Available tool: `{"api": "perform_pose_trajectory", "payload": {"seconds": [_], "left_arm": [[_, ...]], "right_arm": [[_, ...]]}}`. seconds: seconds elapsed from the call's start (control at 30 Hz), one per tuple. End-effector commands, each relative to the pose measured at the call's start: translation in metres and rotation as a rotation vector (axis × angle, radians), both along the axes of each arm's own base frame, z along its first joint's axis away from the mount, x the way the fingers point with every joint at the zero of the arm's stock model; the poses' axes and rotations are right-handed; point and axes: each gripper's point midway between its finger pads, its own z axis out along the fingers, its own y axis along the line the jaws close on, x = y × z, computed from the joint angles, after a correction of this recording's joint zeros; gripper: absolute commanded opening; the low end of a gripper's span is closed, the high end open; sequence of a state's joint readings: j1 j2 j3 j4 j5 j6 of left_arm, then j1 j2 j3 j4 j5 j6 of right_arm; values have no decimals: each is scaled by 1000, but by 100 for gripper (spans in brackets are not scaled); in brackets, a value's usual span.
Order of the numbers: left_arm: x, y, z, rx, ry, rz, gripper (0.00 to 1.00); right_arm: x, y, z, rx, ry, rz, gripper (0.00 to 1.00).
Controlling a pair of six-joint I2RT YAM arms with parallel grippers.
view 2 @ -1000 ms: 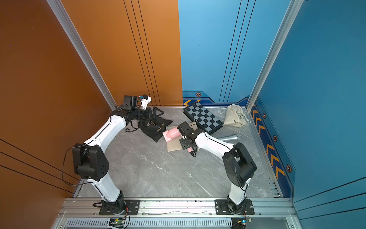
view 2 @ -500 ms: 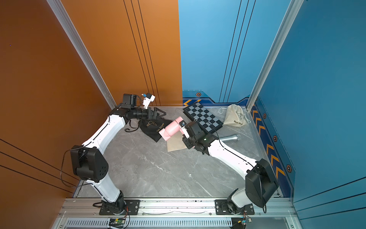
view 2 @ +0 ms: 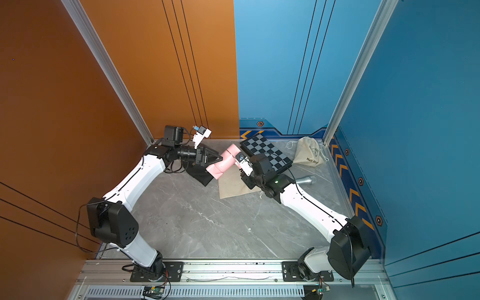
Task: Pack away hair dryers
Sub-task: Fold the hair dryer.
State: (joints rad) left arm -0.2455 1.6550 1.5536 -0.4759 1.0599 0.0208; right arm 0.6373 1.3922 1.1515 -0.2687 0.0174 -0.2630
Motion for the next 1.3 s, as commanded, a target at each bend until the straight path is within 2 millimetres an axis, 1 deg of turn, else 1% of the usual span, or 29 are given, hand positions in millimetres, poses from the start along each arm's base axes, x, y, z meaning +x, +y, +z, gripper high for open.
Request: {"api": "perform_pose_trajectory", "payload": {"seconds": [0.0,0.13,0.33,0.47,0.77,0.8,0.83,0.9,1.03,1.07,1.1,1.13,1.17,1.27], "left_arm": [[-9,-5,8,-1,-69,-47,98],[-9,-13,12,11,-97,-58,97],[-7,-21,18,16,-108,-69,95],[-7,-23,19,18,-94,-77,93],[-5,-26,21,18,-91,-82,88],[-5,-27,20,22,-88,-81,83],[-5,-27,20,23,-86,-82,81],[-2,-28,17,32,-80,-73,71],[0,-31,12,38,-66,-72,53],[-1,-32,12,37,-66,-76,52],[-1,-33,12,39,-68,-76,48],[0,-34,13,42,-71,-73,41],[0,-35,14,45,-76,-70,38],[0,-38,14,60,-91,-62,35]], "right_arm": [[0,12,65,122,-139,68,0],[-1,17,73,122,-153,101,0],[2,26,75,73,-181,144,1],[6,31,80,63,-202,157,0],[5,43,91,57,-242,203,0],[5,44,91,57,-242,207,1],[5,45,91,57,-244,209,1],[4,45,93,58,-249,211,1],[4,47,95,52,-261,215,1],[4,47,96,49,-265,216,1],[5,47,96,46,-267,214,1],[5,48,97,48,-270,213,1],[6,49,97,52,-272,212,1],[9,50,98,72,-264,195,0]]}}
